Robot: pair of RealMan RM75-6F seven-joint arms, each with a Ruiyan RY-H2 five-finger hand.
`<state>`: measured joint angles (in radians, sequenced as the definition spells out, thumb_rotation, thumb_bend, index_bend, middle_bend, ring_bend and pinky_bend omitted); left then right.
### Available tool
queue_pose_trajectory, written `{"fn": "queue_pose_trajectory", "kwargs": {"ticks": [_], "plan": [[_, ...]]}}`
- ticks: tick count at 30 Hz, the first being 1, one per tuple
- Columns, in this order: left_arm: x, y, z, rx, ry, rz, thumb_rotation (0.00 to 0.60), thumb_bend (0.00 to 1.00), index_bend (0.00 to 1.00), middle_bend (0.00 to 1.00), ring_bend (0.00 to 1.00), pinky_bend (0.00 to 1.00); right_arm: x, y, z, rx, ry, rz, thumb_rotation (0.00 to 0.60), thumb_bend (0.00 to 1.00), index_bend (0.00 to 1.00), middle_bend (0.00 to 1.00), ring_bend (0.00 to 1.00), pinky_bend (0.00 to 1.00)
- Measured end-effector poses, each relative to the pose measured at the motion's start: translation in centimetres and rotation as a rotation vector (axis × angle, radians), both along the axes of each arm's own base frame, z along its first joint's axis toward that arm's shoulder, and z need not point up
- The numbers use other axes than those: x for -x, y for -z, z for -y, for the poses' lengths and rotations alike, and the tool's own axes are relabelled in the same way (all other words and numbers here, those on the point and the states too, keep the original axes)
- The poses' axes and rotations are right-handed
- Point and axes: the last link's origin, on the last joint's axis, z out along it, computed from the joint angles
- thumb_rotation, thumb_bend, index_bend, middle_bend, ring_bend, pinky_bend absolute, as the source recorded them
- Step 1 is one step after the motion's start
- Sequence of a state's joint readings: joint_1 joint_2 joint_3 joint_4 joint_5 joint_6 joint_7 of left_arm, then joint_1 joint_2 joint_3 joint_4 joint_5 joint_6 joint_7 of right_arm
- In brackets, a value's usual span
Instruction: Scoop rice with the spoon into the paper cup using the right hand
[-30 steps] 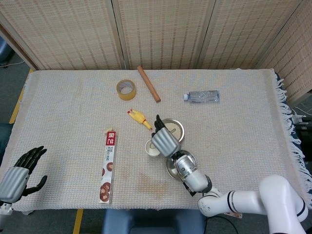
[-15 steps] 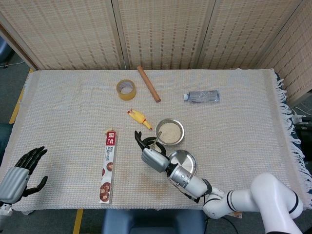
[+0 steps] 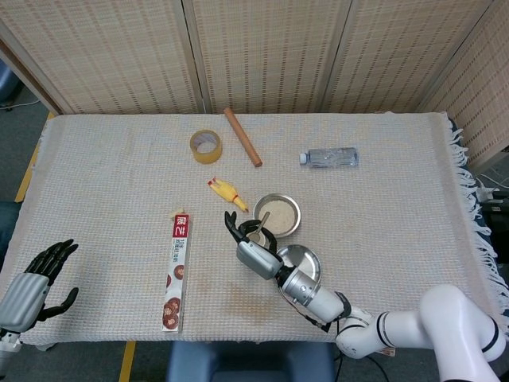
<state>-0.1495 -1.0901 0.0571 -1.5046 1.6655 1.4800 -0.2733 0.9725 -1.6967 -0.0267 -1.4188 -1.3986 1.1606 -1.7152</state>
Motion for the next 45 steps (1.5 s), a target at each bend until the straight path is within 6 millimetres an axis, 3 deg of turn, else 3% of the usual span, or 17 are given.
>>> {"fn": "queue_pose_trajectory", "kwargs": {"ticks": [6,13,21,25,30,38,45], "plan": [[-0.1,0.0,0.1,-0.002,0.001,0.000,0.600,0.41,0.00,0.00,0.00,0.13,0.2,-1.7,0.0,-0.044,0.134,0.182,0.600,0.34,0.76,0.55,0.17,0.10],[-0.1,0.1,0.1,-0.003,0.001,-0.007,0.600,0.41,0.00,0.00,0.00,0.13,1.0,-5.1,-2.2,-0.300,0.455,0.584,0.600,0.33,0.73,0.55,0.16,0.10],[-0.4,0.5,0.0,0.005,0.007,-0.017,0.600,0.41,0.00,0.00,0.00,0.13,5.3,-7.4,-4.3,-0.515,0.754,0.824,0.600,0.33,0.72,0.55,0.16,0.10],[-0.6,0.8,0.0,0.013,0.010,-0.017,0.600,0.41,0.00,0.00,0.00,0.13,8.0,-6.8,-4.9,-0.541,0.864,0.836,0.600,0.33,0.71,0.55,0.16,0.10],[-0.6,0.8,-0.2,0.018,0.011,-0.013,0.600,0.41,0.00,0.00,0.00,0.13,9.9,-4.8,-4.6,-0.563,0.952,0.815,0.600,0.33,0.71,0.55,0.16,0.10],[-0.4,0.7,-0.2,0.020,0.005,-0.008,0.600,0.41,0.00,0.00,0.00,0.13,10.4,-2.2,-3.9,-0.550,0.975,0.744,0.600,0.33,0.67,0.54,0.16,0.10],[-0.3,0.6,-0.2,0.017,0.005,-0.006,0.600,0.41,0.00,0.00,0.00,0.13,10.5,-1.1,-3.6,-0.532,0.973,0.711,0.600,0.33,0.53,0.45,0.13,0.10]]}}
